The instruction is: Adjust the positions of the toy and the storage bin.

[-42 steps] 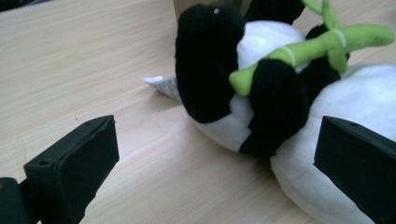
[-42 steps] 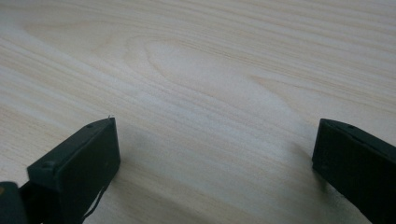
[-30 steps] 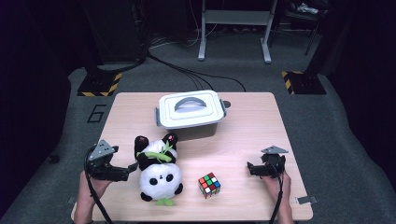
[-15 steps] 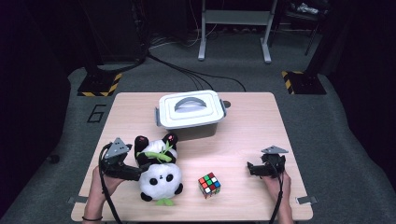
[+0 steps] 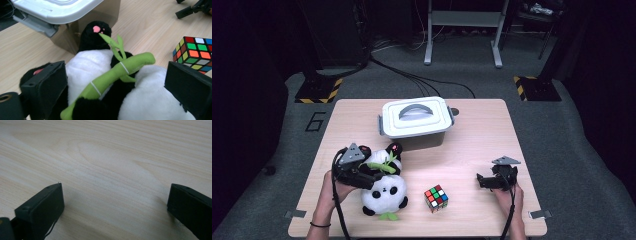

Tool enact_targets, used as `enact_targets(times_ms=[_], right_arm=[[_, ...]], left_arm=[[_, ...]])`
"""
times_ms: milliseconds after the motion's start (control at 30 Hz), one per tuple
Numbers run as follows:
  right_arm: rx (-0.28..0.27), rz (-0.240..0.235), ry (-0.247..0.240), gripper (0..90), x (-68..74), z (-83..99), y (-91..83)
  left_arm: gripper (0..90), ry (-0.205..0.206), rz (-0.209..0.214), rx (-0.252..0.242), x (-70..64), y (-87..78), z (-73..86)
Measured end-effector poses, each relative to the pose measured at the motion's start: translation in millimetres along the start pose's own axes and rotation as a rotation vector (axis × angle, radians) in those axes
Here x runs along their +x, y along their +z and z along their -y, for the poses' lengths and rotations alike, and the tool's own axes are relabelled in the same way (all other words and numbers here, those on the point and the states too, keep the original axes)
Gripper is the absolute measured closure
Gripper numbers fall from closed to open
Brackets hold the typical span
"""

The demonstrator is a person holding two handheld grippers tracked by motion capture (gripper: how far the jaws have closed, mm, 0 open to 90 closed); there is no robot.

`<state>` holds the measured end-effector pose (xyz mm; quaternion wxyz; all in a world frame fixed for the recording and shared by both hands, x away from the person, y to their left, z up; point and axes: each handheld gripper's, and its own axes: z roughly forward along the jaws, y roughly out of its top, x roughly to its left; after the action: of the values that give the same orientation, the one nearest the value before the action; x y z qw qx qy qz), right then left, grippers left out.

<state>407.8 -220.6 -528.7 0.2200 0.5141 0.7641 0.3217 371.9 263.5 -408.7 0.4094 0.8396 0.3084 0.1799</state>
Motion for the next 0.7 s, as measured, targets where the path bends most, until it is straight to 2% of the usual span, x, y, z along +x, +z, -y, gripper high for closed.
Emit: enact_targets(times_ms=[100, 233, 400, 533, 633, 700], right_arm=[[0.0, -0.001, 0.002, 0.0, 0.1, 0.0, -0.1], [0.0, -0.002, 0.002, 0.0, 0.1, 0.0, -0.1], [0.0, -0.001, 0.002, 0.0, 0.1, 0.0, -0.1], [0.0, 0.0, -0.001, 0.0, -0.1, 0.0, 0.0], [0.0, 0.0, 0.0, 0.0, 0.0, 0.0, 0.0], [0.0, 0.0, 0.0, 0.0, 0.0, 0.0, 0.0]], left_arm=[[10.8, 0.028, 0.022, 0.023, 1.5, 6.6, -4.1], [17.5, 0.042, 0.063, 0.055, 4.2, 15.8, -4.5], [31.4, 0.036, 0.096, 0.086, 2.6, 25.1, 2.0], [41.2, 0.04, 0.067, 0.098, 4.0, 26.5, 6.0], [50.4, 0.064, 0.055, 0.108, 0.3, 29.6, 7.5], [56.0, 0.094, 0.052, 0.119, -1.6, 30.2, 7.3]])
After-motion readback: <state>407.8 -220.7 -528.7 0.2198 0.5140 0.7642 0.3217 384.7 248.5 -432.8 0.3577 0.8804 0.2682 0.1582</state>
